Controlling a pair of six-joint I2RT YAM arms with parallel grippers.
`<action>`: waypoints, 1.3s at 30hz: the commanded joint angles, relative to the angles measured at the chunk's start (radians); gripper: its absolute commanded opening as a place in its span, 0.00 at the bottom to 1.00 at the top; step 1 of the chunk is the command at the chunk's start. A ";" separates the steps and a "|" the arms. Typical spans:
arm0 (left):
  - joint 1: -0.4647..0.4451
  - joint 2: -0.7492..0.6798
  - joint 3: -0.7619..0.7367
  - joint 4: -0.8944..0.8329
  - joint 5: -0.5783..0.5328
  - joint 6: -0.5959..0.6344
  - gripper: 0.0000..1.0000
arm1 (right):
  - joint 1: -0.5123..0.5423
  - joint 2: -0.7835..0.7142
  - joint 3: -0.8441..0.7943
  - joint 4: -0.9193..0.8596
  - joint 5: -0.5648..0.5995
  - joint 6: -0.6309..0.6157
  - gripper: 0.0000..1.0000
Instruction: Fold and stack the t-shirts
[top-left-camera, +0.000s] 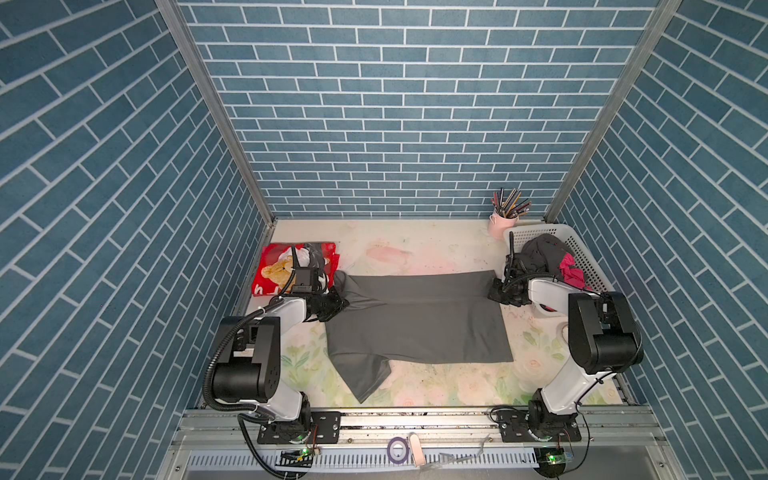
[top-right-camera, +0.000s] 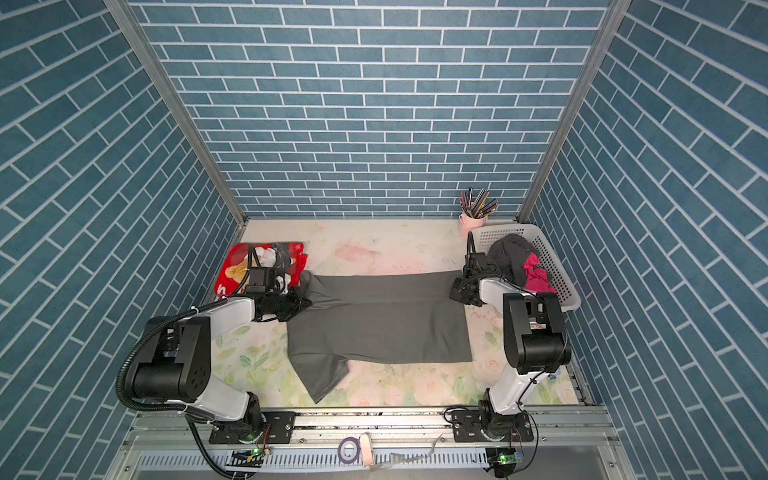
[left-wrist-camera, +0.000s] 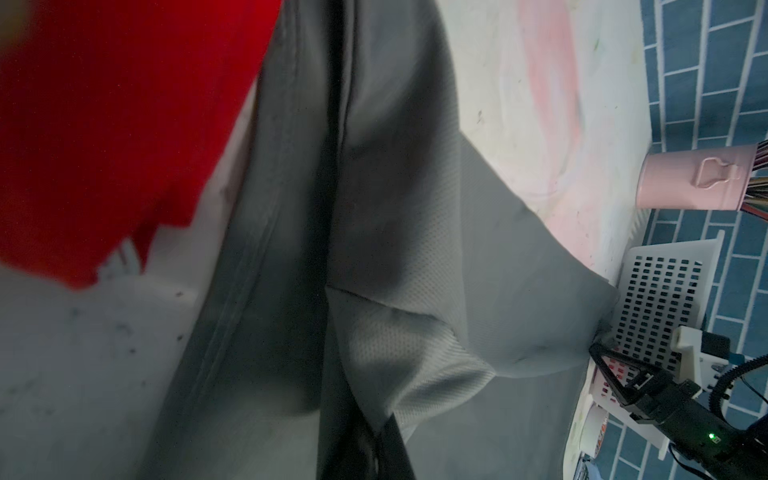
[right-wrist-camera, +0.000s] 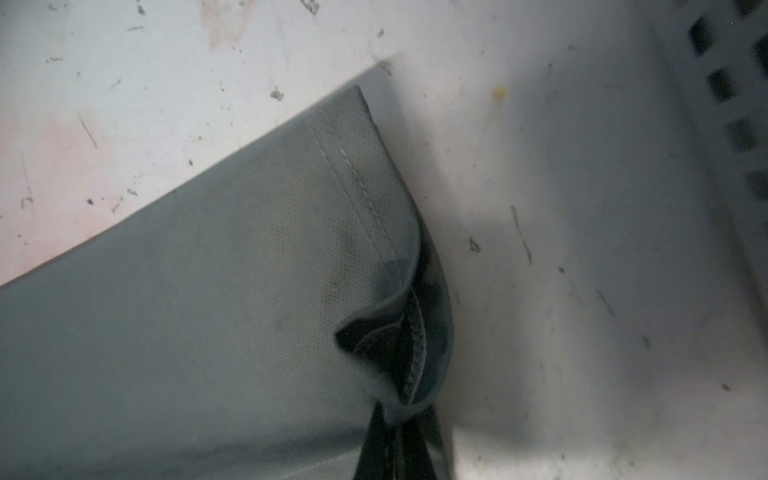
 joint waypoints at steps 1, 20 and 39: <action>0.009 -0.020 -0.029 0.058 0.017 -0.023 0.00 | -0.006 -0.002 -0.021 -0.002 0.012 -0.008 0.00; 0.008 0.055 0.063 0.115 -0.014 -0.083 0.00 | 0.009 -0.009 -0.036 0.033 -0.039 0.029 0.00; -0.007 0.390 0.645 0.042 -0.063 -0.126 0.00 | -0.029 0.241 0.476 -0.113 -0.085 0.007 0.00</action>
